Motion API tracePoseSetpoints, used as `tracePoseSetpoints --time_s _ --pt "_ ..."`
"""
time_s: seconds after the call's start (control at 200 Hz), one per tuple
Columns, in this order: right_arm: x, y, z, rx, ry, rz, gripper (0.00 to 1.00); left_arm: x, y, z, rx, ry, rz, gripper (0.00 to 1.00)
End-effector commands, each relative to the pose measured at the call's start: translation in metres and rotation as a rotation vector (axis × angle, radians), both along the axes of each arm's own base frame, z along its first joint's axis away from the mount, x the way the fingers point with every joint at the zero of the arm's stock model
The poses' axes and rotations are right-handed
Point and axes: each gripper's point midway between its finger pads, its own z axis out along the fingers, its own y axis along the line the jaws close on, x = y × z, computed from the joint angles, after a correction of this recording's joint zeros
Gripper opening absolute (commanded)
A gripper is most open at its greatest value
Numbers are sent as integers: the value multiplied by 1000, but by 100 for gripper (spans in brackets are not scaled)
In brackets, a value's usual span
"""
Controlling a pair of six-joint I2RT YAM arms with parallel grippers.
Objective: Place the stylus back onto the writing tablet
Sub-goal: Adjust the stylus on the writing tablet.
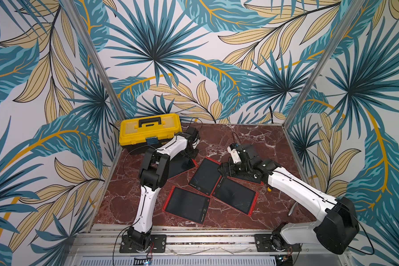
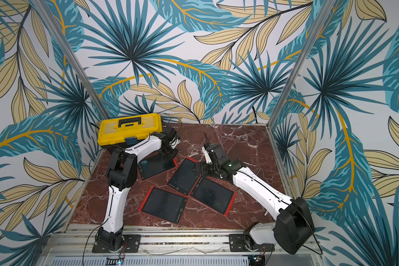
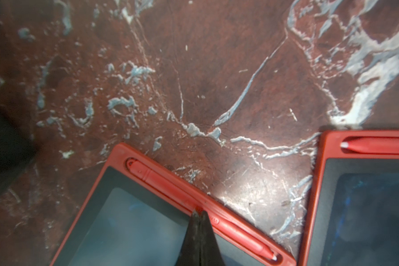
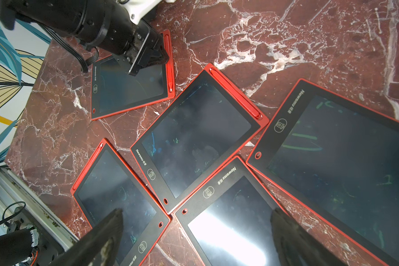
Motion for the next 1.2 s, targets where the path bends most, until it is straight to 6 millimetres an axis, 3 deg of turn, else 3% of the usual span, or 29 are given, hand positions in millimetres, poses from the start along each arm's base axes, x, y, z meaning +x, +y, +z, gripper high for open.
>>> tracePoseSetpoints --time_s 0.0,0.11,0.14,0.721,0.916,0.941,1.192 --pt "-7 -6 -3 -20 10 7 99 -20 5 -45 62 126 -19 0" --pt "-8 -7 -3 -23 13 5 99 -18 3 -41 67 125 -18 0" --pt "-8 -7 -3 -23 12 5 99 -22 4 -55 79 154 -17 0" --pt "-13 -11 4 -24 12 -2 99 -37 4 -71 101 229 -8 0" --pt "1 -20 9 -43 -49 -79 99 -20 -7 -32 34 155 40 0" --pt "4 -22 10 -48 -63 -95 99 -14 -11 -11 8 113 41 0" --pt "31 -40 18 -55 -202 -205 100 8 -22 68 -94 -61 77 0"
